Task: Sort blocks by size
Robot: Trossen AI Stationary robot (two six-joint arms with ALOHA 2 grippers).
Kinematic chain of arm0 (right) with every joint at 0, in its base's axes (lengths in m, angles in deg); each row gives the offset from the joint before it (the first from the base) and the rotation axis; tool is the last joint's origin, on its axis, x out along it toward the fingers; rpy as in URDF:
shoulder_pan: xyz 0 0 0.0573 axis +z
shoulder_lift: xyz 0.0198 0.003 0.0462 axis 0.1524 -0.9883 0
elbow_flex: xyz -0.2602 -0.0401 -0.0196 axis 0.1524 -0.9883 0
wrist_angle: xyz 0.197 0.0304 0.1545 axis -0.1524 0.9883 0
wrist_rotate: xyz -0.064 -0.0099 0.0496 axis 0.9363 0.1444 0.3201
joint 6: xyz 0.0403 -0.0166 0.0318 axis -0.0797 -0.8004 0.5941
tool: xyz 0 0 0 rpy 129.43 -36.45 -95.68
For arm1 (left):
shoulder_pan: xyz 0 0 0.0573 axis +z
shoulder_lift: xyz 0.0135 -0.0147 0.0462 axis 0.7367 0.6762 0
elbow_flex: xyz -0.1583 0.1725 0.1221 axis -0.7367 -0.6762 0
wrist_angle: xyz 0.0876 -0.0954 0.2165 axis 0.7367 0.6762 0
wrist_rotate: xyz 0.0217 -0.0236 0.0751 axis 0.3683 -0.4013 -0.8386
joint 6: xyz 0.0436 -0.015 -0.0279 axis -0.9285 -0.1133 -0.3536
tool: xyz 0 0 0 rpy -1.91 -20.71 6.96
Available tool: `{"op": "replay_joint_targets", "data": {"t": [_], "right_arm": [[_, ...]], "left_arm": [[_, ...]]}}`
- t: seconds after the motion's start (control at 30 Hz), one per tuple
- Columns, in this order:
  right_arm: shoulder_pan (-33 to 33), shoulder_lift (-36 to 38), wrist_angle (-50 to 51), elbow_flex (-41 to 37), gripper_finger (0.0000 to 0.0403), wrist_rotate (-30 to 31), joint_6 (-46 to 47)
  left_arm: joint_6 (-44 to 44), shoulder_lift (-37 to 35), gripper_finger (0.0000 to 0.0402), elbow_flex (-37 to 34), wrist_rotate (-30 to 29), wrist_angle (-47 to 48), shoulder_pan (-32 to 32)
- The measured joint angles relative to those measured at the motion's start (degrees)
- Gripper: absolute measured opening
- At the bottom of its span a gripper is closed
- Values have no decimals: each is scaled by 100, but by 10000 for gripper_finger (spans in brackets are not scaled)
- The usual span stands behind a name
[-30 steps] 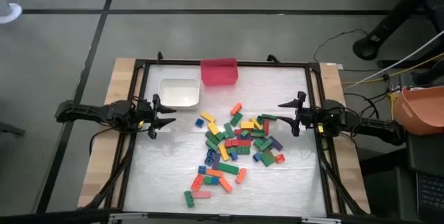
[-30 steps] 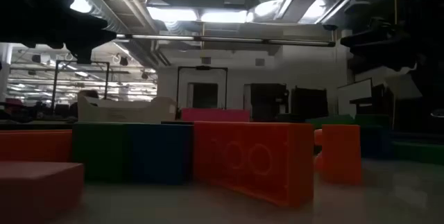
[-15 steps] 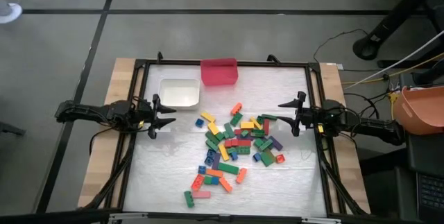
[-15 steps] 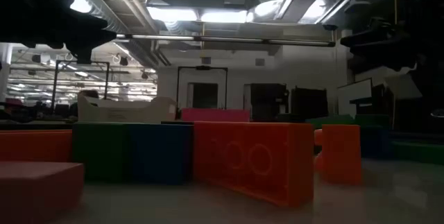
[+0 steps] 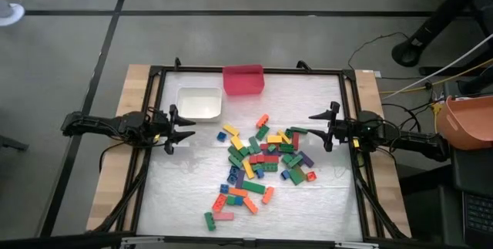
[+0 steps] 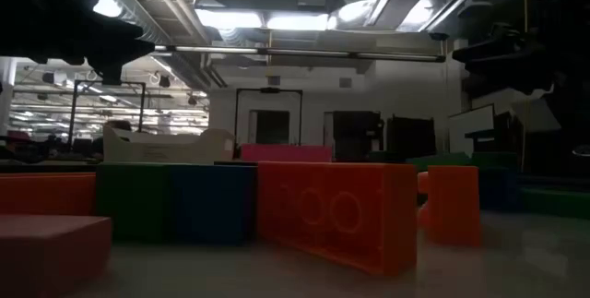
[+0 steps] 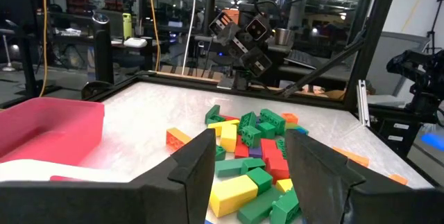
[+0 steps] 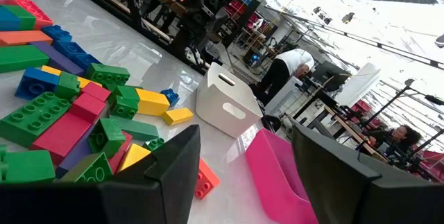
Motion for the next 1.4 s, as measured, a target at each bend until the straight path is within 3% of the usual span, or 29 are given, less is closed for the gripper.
{"op": "replay_joint_targets", "data": {"t": [0.57, 0.77, 1.0, 1.2, 1.4], "right_arm": [[1, 0, -1, 1, 225, -1, 7], [1, 1, -34, 1, 225, -1, 11], [1, -1, -322, -1, 225, 186, 286], [0, -1, -790, 1, 225, 345, 367], [0, -1, -1105, 0, 225, 345, 365]], "left_arm": [[-160, 1, 162, 1, -1, -56, 2], [-355, 1, 162, 0, -40, -897, 0], [-444, 34, 162, 0, -605, -1395, 2], [-654, 717, 162, 148, -645, -1345, 2], [-804, 2055, 162, 766, -594, -1302, 2]]}}
